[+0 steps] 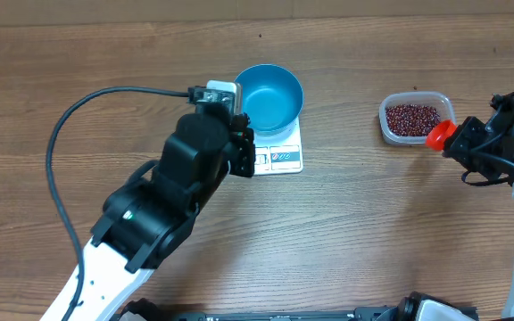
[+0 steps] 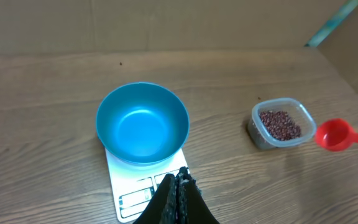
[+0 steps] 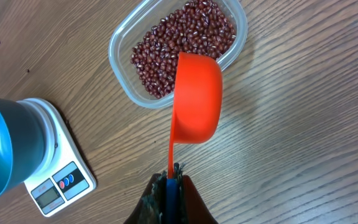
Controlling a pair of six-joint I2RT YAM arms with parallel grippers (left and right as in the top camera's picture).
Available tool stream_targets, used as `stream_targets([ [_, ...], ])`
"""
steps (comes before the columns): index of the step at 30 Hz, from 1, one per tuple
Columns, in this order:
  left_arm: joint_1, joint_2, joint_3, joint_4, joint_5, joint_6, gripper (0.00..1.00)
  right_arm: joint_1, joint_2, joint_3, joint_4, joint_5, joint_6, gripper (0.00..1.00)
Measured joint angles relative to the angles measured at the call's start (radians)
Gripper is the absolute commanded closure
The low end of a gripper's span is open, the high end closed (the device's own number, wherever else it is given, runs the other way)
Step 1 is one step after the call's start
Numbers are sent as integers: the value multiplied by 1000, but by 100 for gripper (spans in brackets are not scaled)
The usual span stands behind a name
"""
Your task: Scoop item into bowl and weigh 150g on scale
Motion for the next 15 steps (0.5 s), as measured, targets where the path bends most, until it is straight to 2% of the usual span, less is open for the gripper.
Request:
stream_targets([
  [9,2,30,0,18,7,-26,96,0,0,0,15,-2,-16,96],
  [15,64,30,0,37,60,-29,96,0,0,0,41,-24,-33,96],
])
